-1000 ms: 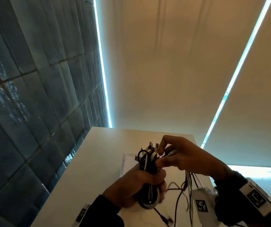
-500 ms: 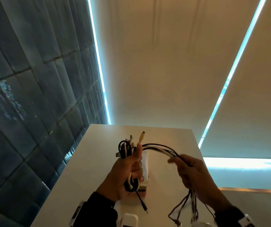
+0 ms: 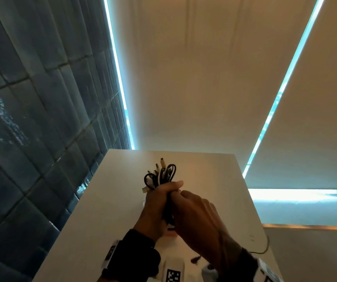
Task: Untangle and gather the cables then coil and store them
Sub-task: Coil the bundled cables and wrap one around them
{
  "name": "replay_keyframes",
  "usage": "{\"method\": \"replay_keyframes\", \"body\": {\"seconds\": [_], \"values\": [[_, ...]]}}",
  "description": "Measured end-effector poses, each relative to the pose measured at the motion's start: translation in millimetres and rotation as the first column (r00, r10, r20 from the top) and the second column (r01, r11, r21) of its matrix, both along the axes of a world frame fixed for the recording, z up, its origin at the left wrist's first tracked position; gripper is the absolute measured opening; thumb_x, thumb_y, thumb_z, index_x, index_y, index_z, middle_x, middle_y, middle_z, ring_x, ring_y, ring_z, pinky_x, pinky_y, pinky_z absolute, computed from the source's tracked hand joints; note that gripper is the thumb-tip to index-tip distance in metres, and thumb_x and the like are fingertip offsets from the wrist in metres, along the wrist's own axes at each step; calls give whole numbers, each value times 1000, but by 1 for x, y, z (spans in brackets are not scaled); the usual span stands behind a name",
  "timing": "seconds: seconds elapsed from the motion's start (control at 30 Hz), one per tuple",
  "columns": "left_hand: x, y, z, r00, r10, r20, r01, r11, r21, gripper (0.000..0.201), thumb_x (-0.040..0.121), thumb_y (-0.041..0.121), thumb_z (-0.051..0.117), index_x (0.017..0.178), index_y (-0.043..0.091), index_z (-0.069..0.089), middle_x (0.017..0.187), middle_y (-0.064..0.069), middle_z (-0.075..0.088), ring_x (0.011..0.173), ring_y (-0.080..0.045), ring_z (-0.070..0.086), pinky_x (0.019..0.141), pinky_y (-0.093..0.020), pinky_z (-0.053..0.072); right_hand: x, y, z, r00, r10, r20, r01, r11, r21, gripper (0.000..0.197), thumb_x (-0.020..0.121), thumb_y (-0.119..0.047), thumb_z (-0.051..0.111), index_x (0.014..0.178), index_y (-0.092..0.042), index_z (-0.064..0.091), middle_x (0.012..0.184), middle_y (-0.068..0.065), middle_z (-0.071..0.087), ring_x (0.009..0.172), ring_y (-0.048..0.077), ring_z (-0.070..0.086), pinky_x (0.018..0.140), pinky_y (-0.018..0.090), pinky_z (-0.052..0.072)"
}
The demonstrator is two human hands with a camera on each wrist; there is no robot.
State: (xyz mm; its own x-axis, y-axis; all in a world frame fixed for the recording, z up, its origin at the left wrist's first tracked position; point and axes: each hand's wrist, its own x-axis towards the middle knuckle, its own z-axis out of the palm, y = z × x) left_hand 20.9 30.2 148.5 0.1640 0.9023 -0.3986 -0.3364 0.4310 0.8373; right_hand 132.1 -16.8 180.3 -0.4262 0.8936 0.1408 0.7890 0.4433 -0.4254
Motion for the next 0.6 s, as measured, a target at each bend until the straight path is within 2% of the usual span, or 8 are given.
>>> {"method": "replay_keyframes", "body": {"seconds": [0.07, 0.13, 0.27, 0.33, 0.43, 0.5, 0.53, 0.6], "values": [[1, 4, 3, 995, 77, 55, -77, 997, -6, 23, 84, 25, 68, 96, 6, 67, 78, -6, 65, 67, -17, 63, 56, -29, 50, 0, 1, -2, 1000, -3, -1, 3, 1000, -20, 30, 101, -19, 45, 130, -16, 44, 121, 1, 55, 96, 15, 61, 85, 27, 54], [0, 8, 8, 980, 146, 134, -146, 989, -13, 16, 88, 20, 63, 94, 5, 65, 74, -5, 64, 58, -13, 59, 44, -22, 47, 1, -2, -6, 998, -39, -50, 38, 999, -33, 27, 103, -28, 40, 129, -20, 41, 116, -3, 57, 91, 11, 60, 82, 27, 54], [-9, 22, 8, 942, 251, 223, -243, 968, -62, 9, 89, 18, 60, 83, 12, 61, 57, 1, 53, 45, -9, 48, 47, -23, 43, 9, -9, -13, 987, -104, -124, 99, 994, -53, 23, 102, -39, 35, 115, -23, 45, 88, -10, 56, 72, 9, 56, 66, 25, 49], [-12, 28, 9, 932, 285, 223, -275, 959, -75, 11, 92, 12, 54, 85, 16, 62, 49, 5, 45, 38, -7, 41, 47, -22, 37, 16, -13, -18, 977, -25, -212, 19, 999, -31, 23, 102, -40, 35, 106, -26, 53, 78, -13, 55, 68, 8, 56, 62, 26, 49], [-16, 34, 17, 913, 320, 254, -306, 948, -92, 21, 93, 9, 50, 80, 21, 60, 43, 9, 35, 33, -5, 33, 48, -22, 30, 26, -19, -29, 894, 76, -441, -139, 984, -113, 18, 101, -32, 45, 102, -36, 63, 68, -21, 57, 62, 2, 55, 57, 14, 41], [-17, 38, 22, 892, 329, 310, -316, 944, -92, 26, 93, 13, 53, 69, 22, 56, 42, 10, 33, 33, -5, 31, 49, -21, 28, 30, -24, -40, 791, -13, -612, -235, 917, -323, 25, 100, -30, 48, 117, -38, 65, 64, -17, 55, 55, 1, 48, 55, 12, 37], [-17, 40, 25, 879, 333, 341, -321, 943, -92, 29, 93, 15, 54, 65, 22, 53, 42, 10, 33, 33, -5, 31, 48, -20, 29, 31, -26, -46, 737, -93, -670, -293, 849, -440, 29, 99, -32, 48, 123, -35, 64, 65, -12, 51, 53, 2, 42, 52, 17, 34], [-17, 41, 29, 859, 329, 392, -322, 943, -84, 37, 91, 20, 59, 57, 21, 46, 42, 10, 34, 33, -4, 32, 43, -18, 32, 32, -27, -57, 674, -189, -714, -396, 724, -565, 30, 99, -38, 47, 122, -29, 65, 68, 5, 44, 53, 9, 35, 47, 25, 27]]}}
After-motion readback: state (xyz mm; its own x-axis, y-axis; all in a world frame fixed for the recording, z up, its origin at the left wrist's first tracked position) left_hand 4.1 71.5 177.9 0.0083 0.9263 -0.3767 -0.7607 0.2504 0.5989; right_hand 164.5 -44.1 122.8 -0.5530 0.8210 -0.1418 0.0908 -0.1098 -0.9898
